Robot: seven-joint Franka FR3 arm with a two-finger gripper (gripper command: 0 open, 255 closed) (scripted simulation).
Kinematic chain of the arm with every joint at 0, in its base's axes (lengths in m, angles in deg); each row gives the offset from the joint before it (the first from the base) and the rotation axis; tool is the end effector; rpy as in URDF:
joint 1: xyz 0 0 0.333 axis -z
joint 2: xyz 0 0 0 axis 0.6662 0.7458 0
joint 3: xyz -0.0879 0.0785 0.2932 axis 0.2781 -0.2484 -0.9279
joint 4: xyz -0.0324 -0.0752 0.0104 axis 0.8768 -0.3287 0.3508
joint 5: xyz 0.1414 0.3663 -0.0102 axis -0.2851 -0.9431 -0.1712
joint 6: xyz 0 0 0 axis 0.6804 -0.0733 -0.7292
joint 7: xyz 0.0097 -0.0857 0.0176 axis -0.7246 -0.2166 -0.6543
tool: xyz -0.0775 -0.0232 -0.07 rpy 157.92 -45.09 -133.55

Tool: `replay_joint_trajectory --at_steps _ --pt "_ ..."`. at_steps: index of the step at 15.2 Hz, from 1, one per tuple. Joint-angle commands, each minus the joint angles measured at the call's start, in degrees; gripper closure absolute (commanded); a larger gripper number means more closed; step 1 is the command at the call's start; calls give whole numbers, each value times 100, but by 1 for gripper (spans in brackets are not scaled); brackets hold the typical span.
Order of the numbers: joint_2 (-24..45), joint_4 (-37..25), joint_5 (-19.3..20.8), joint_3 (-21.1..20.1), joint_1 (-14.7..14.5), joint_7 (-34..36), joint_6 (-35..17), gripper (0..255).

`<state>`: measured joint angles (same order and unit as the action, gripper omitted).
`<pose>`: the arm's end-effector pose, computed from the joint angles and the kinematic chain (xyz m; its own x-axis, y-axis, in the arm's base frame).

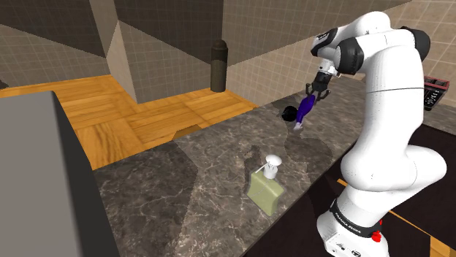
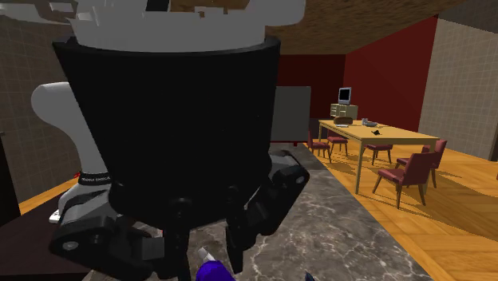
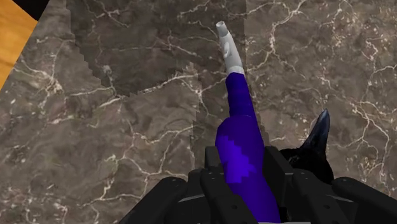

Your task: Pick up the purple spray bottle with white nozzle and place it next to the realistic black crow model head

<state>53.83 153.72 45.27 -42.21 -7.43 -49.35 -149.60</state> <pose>0.3914 -0.5376 0.3760 0.3353 -0.8802 -0.3360 -0.9420 -0.3194 -0.1033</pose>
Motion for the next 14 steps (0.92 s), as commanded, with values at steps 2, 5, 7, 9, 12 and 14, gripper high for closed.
replay_joint_trajectory --at_steps 2,5,7,9,12,14 --pt "70 129 -36 -20 -11 -45 -189 255" --pt "146 247 -74 -40 -15 -95 -369 255" --pt "202 318 -102 -54 -16 -128 -486 255" --pt "262 383 -132 -69 -15 -162 -600 255" --pt "352 462 -176 -94 -10 -209 -756 255" --pt "352 463 -176 -94 -10 -209 -756 255"
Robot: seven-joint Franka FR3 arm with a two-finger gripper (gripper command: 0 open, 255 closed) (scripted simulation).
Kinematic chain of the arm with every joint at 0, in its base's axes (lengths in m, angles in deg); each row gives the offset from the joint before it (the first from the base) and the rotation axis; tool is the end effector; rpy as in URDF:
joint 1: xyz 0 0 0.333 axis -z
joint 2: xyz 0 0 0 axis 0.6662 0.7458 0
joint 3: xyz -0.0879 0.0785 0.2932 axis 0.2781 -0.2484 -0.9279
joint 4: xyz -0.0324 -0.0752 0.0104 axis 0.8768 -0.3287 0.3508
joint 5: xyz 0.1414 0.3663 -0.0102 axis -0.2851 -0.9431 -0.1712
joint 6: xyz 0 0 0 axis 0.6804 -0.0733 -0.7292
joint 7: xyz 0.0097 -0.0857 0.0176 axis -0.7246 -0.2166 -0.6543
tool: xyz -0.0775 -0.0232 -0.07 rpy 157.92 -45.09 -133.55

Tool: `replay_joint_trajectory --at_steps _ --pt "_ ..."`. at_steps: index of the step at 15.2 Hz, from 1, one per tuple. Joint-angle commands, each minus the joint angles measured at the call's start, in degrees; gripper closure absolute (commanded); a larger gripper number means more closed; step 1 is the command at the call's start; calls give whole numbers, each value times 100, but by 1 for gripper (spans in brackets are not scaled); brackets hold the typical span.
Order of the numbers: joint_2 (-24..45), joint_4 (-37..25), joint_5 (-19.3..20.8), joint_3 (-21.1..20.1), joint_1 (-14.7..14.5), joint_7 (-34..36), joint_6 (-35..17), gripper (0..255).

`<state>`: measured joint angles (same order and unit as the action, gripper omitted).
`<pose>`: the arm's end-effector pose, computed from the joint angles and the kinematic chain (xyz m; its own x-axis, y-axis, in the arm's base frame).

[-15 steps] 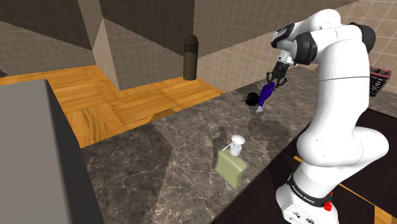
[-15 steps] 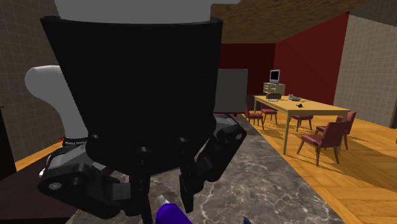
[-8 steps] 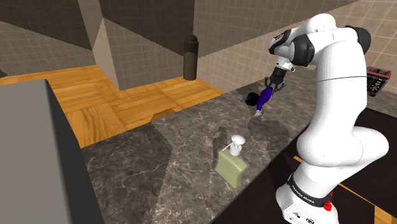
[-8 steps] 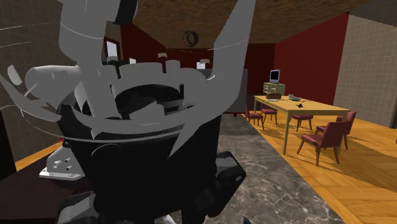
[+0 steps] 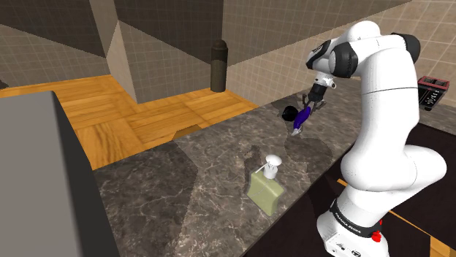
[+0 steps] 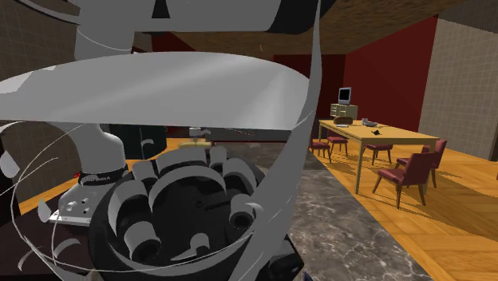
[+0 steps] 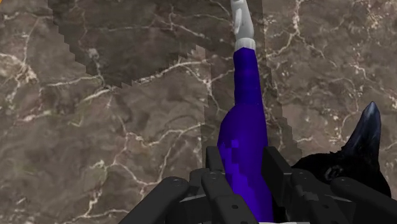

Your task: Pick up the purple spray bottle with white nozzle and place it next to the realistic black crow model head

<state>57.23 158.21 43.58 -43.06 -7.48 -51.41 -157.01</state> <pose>0.3912 -0.5384 0.3107 0.3344 -0.8814 -0.3337 -0.9423 -0.3184 -0.1033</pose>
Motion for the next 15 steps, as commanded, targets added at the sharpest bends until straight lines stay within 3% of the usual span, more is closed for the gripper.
replay_joint_trajectory --at_steps 1,6,7,12,15 --pt "13 13 -7 -9 -5 -4 -15 255" --pt "13 13 -7 -8 -6 -4 -15 255" --pt "11 15 -7 -8 -7 -3 -15 0" --pt "13 13 -7 -8 -6 -4 -15 0" --pt "47 -608 48 24 151 76 552 0"
